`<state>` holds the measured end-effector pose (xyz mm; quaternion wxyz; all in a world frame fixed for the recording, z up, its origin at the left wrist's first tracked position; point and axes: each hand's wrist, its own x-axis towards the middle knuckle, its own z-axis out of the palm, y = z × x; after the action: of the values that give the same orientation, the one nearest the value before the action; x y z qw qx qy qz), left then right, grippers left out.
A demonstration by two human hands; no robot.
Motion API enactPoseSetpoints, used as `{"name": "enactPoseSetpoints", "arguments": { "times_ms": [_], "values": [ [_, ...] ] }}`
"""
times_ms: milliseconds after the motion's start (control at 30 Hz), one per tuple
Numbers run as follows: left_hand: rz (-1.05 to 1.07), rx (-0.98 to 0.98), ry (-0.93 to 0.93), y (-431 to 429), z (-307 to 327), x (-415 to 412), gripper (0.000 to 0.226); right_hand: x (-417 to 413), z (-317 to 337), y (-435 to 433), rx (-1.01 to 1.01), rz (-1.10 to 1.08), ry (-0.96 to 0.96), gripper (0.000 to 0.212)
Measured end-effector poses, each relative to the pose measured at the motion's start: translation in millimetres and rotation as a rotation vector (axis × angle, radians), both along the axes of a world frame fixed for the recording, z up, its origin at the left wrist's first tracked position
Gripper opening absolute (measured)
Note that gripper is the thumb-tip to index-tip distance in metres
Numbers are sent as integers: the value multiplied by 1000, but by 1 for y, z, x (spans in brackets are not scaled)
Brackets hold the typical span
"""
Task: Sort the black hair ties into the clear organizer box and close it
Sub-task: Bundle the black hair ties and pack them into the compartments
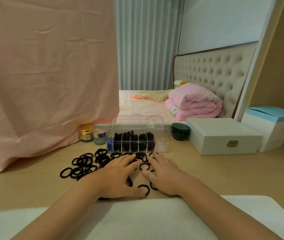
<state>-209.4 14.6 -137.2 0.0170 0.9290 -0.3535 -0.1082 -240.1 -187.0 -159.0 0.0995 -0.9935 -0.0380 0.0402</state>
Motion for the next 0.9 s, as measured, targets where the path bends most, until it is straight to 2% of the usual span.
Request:
{"name": "enactPoseSetpoints", "arguments": {
  "times_ms": [133,267,367,433,500,600,700,800,900],
  "values": [
    [16,-122,-50,5,-17,0,99,6,-1,15,289,43,-132,48],
    [61,-220,-83,-1,-22,7,94,2,6,3,650,-31,-169,41],
    [66,-292,-98,-7,-18,10,85,-3,11,-20,779,-80,-212,36],
    [53,-383,-122,-9,-12,9,71,-5,11,-34,745,-87,-224,35],
    [58,-488,-174,-8,-3,7,54,-8,13,-45,630,-87,-240,37],
    [91,-506,-227,4,12,5,32,-12,19,-52,418,-56,-224,37],
    [111,-398,-171,23,15,9,34,-16,22,-50,335,-8,-134,32],
    [100,-328,-135,27,4,10,33,-14,21,-47,295,11,-124,25],
    [51,-255,-185,16,-6,9,33,-9,22,-45,213,14,-89,22]
  ]
}}
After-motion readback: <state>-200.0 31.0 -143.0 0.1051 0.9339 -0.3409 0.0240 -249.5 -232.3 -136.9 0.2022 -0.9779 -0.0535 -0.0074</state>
